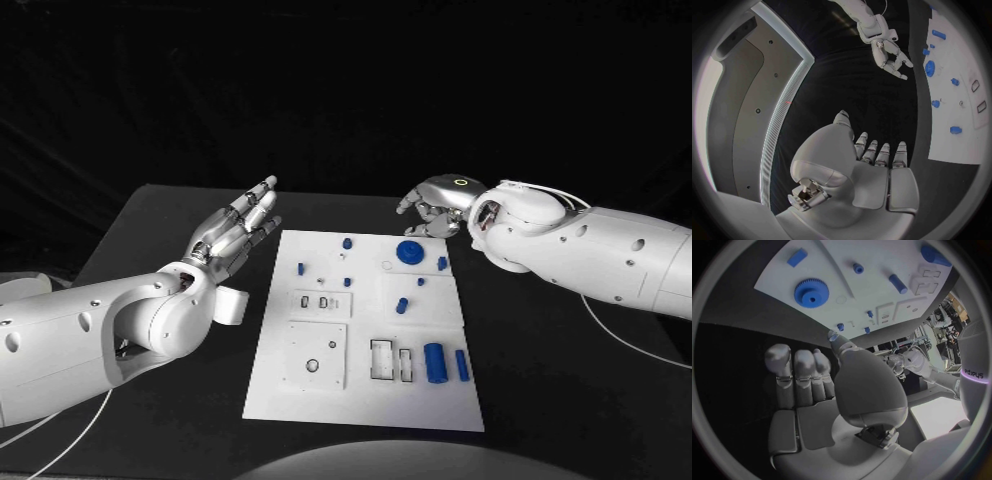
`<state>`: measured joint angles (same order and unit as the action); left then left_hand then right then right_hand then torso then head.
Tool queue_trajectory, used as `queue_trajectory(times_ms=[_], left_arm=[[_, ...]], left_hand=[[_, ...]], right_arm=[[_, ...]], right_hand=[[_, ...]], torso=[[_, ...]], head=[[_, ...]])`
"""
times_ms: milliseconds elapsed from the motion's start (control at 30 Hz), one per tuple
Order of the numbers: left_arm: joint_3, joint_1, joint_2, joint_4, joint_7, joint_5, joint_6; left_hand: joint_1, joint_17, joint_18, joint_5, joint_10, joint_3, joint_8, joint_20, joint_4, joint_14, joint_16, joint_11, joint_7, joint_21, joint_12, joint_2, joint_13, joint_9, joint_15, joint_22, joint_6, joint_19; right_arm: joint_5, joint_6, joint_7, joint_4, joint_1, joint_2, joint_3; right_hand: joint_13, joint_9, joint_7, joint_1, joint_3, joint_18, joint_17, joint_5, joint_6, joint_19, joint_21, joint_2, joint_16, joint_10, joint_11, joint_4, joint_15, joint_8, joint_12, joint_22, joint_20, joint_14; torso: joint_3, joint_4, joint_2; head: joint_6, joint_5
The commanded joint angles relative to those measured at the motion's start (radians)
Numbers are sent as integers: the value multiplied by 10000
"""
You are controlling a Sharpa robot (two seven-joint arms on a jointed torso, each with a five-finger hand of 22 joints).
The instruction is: Assemble the parts on the task board
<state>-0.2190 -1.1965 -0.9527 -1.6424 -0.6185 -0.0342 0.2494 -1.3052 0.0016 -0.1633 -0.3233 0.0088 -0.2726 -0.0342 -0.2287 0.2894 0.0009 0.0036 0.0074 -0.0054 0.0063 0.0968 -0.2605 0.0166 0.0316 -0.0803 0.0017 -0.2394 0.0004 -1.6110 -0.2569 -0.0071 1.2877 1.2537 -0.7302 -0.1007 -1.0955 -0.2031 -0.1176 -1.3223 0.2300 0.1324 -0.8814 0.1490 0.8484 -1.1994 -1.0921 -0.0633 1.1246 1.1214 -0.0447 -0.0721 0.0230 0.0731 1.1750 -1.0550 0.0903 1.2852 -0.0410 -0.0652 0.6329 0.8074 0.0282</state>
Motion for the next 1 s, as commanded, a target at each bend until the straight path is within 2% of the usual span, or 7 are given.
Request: queue_trajectory(times_ms=[33, 100, 133, 267, 400, 633, 1000], left_arm=[[5, 11, 45, 13, -42, -16, -251], [5, 17, 58, 27, -36, -16, -269], [5, 19, 64, 34, -33, -16, -274], [5, 24, 84, 56, -21, -16, -304], [5, 26, 80, 51, -10, -16, -324], [5, 27, 55, 30, -8, -16, -333], [5, 27, 0, 1, 0, -16, -360]], left_hand=[[-78, -16, -171, -52, -27, 81, -42, -63, 0, -9, -36, 17, 61, -61, 61, 3, 13, 9, -72, -15, 3, -1], [-78, -16, -171, -52, -27, 81, -42, -63, 0, -9, -36, 17, 61, -61, 61, 3, 13, 9, -72, -15, 3, -1], [-78, -16, -171, -52, -27, 81, -42, -63, 0, -9, -36, 17, 61, -61, 61, 3, 13, 9, -72, -15, 3, -1], [-100, -16, -171, -79, -29, 92, -40, -68, -3, -9, -36, 19, 64, -60, 62, -6, 13, 7, -88, -14, 11, 0], [-111, -16, -171, -91, -29, 97, -39, -71, -5, -9, -36, 20, 64, -60, 61, -10, 12, 6, -98, -14, 16, 0], [-148, -16, -170, -132, -30, 111, -39, -79, -12, -9, -36, 24, 57, -60, 68, -17, 13, 6, -132, -13, 15, 0], [-177, -16, -171, -164, -31, 120, -39, -86, -17, -9, -36, 31, 53, -57, 77, -17, 14, 5, -150, -11, 18, 3]], right_arm=[[376, 587, -490, -32, -117, -72, -4], [373, 612, -562, -85, -180, -86, -5], [365, 621, -589, -109, -209, -87, -6], [336, 656, -685, -240, -348, -53, -7], [317, 719, -727, -330, -474, -6, -7], [207, 813, -729, -517, -649, 125, -7], [86, 856, -674, -820, -777, 341, -7]], right_hand=[[-3814, 69, 30, 249, -287, -379, -4657, 12, -70, -950, -1438, 21, 3193, 3391, 77, -168, -69, -51, 3282, -1549, -15, 1758], [-4663, 102, 4, 316, -391, -528, -6144, 31, -50, -1385, -2114, 67, 4060, 4377, 97, -223, -48, -49, 3895, -2278, 4, 2441], [-4753, 123, 9, 363, -461, -643, -6770, 50, -38, -1762, -2625, 82, 4397, 4494, 121, -251, -31, -49, 3958, -2816, -17, 2786], [-4753, 181, 128, 480, -655, -896, -6894, 155, 46, -2487, -3619, 129, 4462, 4494, 189, -311, 32, -38, 3958, -3895, -44, 2855], [-4753, 179, 242, 524, -718, -952, -6894, 251, 101, -2636, -3821, 151, 4462, 4494, 288, -321, 105, -29, 3958, -4127, -106, 2855], [-4753, 166, 192, 444, -696, -977, -6894, 761, 103, -2690, -3910, 158, 4462, 4494, 262, -233, 92, -40, 3958, -4241, -111, 2855], [-4753, 65, 162, 310, -627, -972, -6894, 1057, 232, -2667, -3906, 162, 4462, 4494, 238, -100, 65, 44, 3958, -4258, -88, 2855]], torso=[[5, 12, 15], [7, 16, 21], [2, 12, 16], [-5, 0, 17], [-7, 2, 31], [-14, 0, 12], [-11, 5, 8]], head=[[-42, 3], [-42, 12], [-39, 17], [-8, 45], [16, 22], [72, -10], [123, 4]])
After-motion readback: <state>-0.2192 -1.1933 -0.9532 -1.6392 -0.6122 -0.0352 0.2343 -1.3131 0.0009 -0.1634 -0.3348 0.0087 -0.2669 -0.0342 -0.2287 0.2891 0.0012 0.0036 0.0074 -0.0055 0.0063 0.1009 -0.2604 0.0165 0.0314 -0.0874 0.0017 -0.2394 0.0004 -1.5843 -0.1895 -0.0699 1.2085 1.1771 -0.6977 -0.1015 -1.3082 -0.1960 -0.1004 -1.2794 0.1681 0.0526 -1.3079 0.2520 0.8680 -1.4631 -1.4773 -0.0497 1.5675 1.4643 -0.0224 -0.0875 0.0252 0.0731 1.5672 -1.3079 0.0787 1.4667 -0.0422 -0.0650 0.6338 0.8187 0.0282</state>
